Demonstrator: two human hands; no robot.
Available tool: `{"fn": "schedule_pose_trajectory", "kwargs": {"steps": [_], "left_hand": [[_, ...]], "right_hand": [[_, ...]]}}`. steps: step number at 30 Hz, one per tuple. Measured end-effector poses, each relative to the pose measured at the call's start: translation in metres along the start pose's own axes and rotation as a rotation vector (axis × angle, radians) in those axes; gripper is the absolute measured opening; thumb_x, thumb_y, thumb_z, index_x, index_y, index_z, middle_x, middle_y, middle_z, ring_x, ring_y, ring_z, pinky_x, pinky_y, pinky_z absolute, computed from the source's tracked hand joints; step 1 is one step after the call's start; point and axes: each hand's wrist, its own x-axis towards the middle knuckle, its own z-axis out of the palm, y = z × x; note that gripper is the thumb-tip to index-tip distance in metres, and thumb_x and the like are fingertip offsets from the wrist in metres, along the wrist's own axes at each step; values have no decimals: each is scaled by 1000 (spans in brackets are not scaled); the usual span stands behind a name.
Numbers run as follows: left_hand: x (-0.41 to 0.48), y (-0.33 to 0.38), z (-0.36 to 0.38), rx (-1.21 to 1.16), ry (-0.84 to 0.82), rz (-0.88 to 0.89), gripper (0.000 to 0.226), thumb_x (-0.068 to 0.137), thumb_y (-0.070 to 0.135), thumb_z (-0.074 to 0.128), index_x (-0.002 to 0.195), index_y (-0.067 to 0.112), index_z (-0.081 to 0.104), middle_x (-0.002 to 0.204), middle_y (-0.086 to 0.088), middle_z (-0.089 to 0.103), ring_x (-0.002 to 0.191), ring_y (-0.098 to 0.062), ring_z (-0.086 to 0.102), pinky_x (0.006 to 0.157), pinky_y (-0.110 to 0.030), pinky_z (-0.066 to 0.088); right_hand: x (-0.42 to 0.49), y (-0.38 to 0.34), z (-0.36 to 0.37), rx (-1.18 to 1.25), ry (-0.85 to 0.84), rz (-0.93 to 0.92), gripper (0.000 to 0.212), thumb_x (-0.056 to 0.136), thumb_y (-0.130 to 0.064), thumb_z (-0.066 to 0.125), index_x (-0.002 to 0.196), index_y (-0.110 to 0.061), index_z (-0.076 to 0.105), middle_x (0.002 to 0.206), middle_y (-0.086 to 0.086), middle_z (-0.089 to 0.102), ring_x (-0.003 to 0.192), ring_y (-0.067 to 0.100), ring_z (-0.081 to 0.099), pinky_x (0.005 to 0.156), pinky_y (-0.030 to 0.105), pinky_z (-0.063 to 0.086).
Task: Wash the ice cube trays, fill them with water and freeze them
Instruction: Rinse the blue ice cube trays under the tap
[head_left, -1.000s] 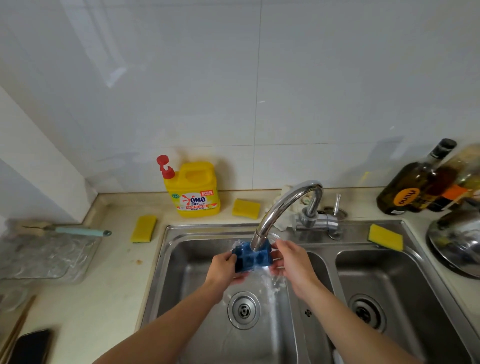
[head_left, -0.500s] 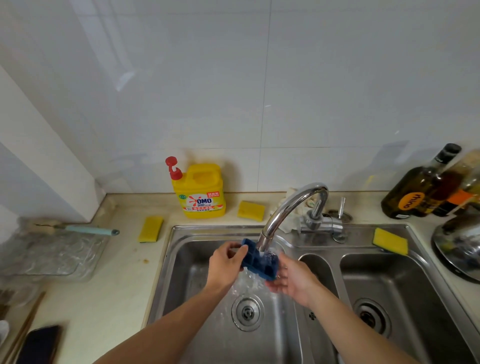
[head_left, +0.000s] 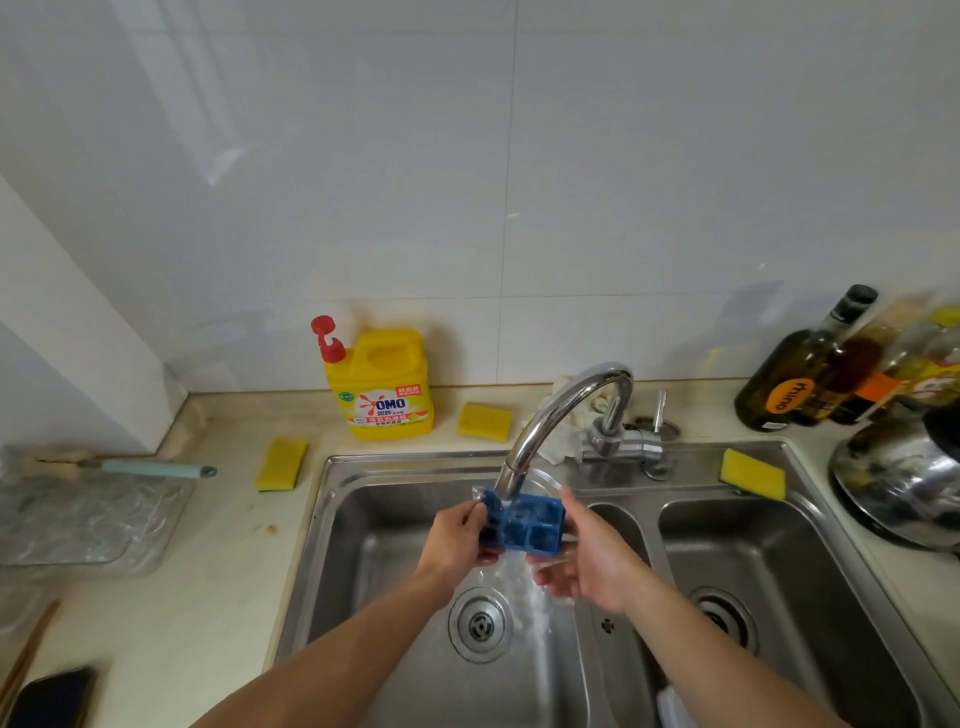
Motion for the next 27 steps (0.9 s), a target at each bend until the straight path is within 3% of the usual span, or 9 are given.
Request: {"fn": "schedule_pose_trajectory", "kwargs": {"steps": [8, 11, 14, 17, 23, 27], "left_hand": [[2, 1, 25, -1, -129, -21, 29, 109, 28, 40, 111, 12, 63, 100, -11, 76, 85, -23, 76, 70, -31, 60], [1, 0, 22, 34, -130, -18, 24, 107, 25, 45, 108, 15, 66, 98, -10, 76, 85, -23, 76, 71, -32, 61], [-1, -5, 14, 161, -112, 5, 23, 106, 24, 49, 101, 19, 71, 96, -7, 76, 89, -23, 74, 82, -36, 62], [-3, -14, 6, 259, -65, -30, 23, 105, 21, 49, 96, 18, 71, 90, -5, 72, 81, -19, 68, 75, -32, 55], [-7, -35, -6, 369, -18, -101, 21, 103, 22, 52, 99, 10, 69, 92, -8, 70, 76, -15, 64, 68, -26, 52], [-10, -48, 0, 527, -5, -66, 25, 102, 19, 52, 93, 4, 70, 88, -14, 72, 71, -15, 61, 65, -24, 48]], "right_hand": [[-8, 4, -32, -70, -1, 23, 87, 84, -86, 37, 118, -13, 69, 87, 17, 74, 64, 25, 66, 53, 29, 51], [-8, 5, -31, -71, 17, 20, 76, 92, -77, 41, 118, -10, 67, 78, 12, 70, 57, 21, 61, 50, 28, 49], [-10, 10, -22, -100, 63, -23, 62, 98, -63, 46, 110, -7, 68, 70, 10, 67, 54, 19, 59, 51, 28, 49], [-15, 15, -13, -238, 137, -91, 52, 98, -53, 53, 105, -5, 71, 71, 11, 67, 57, 21, 61, 56, 32, 53], [-22, 34, -12, -606, 238, -273, 17, 93, -43, 61, 97, -28, 67, 83, -3, 71, 68, 11, 64, 63, 28, 52], [-29, 56, -18, -767, 282, -368, 22, 84, -55, 58, 104, -46, 56, 93, -24, 66, 86, -13, 61, 63, 10, 43]]}}
